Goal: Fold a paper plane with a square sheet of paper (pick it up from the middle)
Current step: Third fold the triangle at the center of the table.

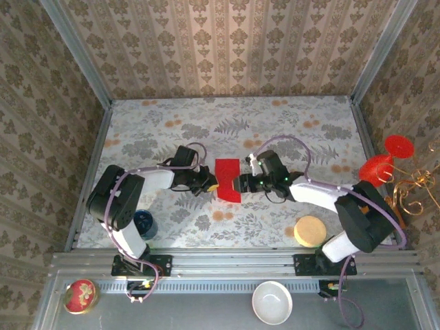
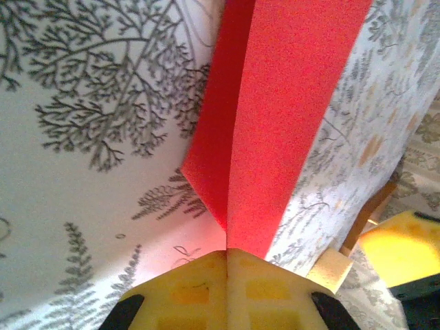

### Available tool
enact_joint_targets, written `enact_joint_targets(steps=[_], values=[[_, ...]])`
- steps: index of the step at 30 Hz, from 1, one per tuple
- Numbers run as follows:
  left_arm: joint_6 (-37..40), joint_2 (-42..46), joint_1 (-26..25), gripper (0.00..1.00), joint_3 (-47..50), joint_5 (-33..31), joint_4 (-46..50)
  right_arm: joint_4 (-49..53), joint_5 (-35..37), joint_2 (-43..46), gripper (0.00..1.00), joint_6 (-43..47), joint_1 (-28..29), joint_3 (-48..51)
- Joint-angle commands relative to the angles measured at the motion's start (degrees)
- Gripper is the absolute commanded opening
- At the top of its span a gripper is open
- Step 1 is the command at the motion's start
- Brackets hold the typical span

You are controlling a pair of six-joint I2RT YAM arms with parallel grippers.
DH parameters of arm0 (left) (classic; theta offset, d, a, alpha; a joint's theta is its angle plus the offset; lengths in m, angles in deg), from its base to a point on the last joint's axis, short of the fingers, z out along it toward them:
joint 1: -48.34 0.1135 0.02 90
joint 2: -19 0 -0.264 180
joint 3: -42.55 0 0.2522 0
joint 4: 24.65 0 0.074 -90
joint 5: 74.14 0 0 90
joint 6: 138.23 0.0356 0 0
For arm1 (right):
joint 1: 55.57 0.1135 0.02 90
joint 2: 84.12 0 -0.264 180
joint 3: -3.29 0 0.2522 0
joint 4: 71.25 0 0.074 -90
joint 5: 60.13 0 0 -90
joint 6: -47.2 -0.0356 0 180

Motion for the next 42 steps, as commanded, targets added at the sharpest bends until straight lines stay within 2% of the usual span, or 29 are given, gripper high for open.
enact_joint_targets(steps=[1,4,8,11,14,18,22,25,35,39,42], values=[[-3.43,1.97,-0.39,0.01,-0.83,-0.21,0.08,-7.55,5.48,3.05,0.65,11.10,2.90,3.24],[-4.40,2.17,-0.54,0.01,-1.09,-0.22,0.24,-9.73,6.97,3.15,0.66,16.16,5.74,4.14],[-4.19,2.33,-0.89,0.02,-1.66,-0.23,0.98,-18.88,9.15,1.77,0.68,24.70,10.74,7.99],[-3.23,2.46,-1.44,0.02,-2.32,-2.42,2.46,-21.35,10.25,-0.65,0.69,29.12,13.11,8.17],[-3.68,2.43,-1.44,0.02,-2.06,-2.41,2.21,-23.43,11.36,-3.69,0.68,33.19,14.74,7.99],[-4.07,2.52,-1.44,0.02,-1.97,-2.23,2.40,-21.51,11.48,-6.16,0.62,39.93,15.19,6.74],[-3.77,2.35,-1.53,0.02,-2.15,-2.58,3.02,-21.27,15.53,-7.35,0.60,45.23,15.24,6.28],[-3.98,2.26,-1.62,0.02,-2.19,-2.66,3.01,-23.56,16.45,-8.10,0.59,46.02,15.19,6.77],[-3.76,2.09,-1.71,0.02,-2.32,-2.32,3.24,-27.75,16.50,-8.78,0.41,45.84,15.24,7.09],[-3.85,2.00,-1.87,0.02,-2.15,-2.32,2.94,-28.58,16.17,-8.57,0.40,44.87,15.22,7.29],[-3.96,1.86,-1.96,0.02,-2.12,-2.15,2.74,-29.11,16.15,-8.65,0.34,44.22,15.25,7.31]])
